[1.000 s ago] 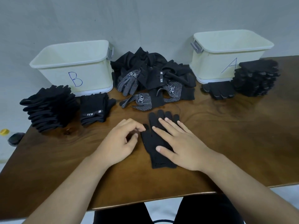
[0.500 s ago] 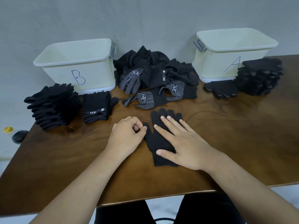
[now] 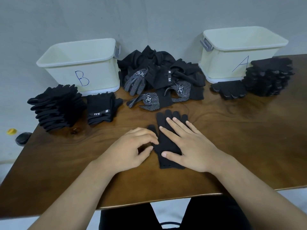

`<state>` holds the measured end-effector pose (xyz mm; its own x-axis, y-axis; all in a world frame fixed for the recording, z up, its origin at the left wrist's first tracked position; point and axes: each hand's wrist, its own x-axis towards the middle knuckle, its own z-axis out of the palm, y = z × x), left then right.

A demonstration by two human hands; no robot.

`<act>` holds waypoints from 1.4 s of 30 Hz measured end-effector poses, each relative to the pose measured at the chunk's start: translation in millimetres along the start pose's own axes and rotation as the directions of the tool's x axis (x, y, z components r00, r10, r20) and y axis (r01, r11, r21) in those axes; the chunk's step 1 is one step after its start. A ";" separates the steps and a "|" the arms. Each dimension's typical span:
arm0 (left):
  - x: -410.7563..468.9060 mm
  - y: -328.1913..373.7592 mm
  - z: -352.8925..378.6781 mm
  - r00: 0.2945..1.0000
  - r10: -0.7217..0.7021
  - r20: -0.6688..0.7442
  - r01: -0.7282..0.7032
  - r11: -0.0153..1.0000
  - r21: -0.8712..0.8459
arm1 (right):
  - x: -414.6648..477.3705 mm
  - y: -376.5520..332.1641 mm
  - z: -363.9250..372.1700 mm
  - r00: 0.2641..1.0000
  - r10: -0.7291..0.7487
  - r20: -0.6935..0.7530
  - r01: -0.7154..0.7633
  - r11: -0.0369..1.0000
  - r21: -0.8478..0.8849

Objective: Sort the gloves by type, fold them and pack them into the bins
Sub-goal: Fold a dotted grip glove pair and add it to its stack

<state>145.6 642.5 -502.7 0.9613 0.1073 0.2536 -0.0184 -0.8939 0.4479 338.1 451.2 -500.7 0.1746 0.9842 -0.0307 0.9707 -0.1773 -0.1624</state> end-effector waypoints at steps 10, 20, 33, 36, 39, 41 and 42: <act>6.0 -3.4 -6.2 1.000 -0.011 0.016 0.012 0.998 -0.061 | 0.5 0.9 1.8 1.000 -0.003 -0.001 0.003 1.000 0.011; -2.2 -5.4 -9.2 0.999 0.016 0.042 -0.019 0.998 0.057 | -0.2 -0.6 -2.5 0.999 0.002 0.040 -0.002 1.000 -0.002; 10.0 24.7 13.0 0.980 -0.141 -0.139 0.144 0.990 0.008 | -15.7 13.9 3.2 0.925 0.145 -0.352 -0.004 0.928 0.371; 6.5 29.1 7.9 0.991 -0.059 -0.122 0.058 0.998 -0.012 | -27.3 15.4 6.6 0.884 0.149 -0.443 0.053 0.910 0.412; 1.1 32.2 5.5 0.995 0.082 -0.065 -0.085 0.995 -0.052 | -37.1 11.0 5.2 0.872 0.080 -0.483 0.152 0.893 0.424; -0.7 33.6 5.2 0.991 0.132 -0.001 -0.132 0.991 -0.038 | -40.3 7.9 4.7 0.885 0.002 -0.465 0.207 0.894 0.397; -0.3 34.5 5.7 0.988 0.149 0.028 -0.149 0.989 0.001 | -41.3 7.1 4.8 0.892 -0.041 -0.450 0.227 0.902 0.368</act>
<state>146.2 609.2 -492.2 0.9552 -0.0393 0.2933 -0.1612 -0.9003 0.4043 337.0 409.3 -505.3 0.1902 0.8860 0.4229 0.8539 0.0633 -0.5165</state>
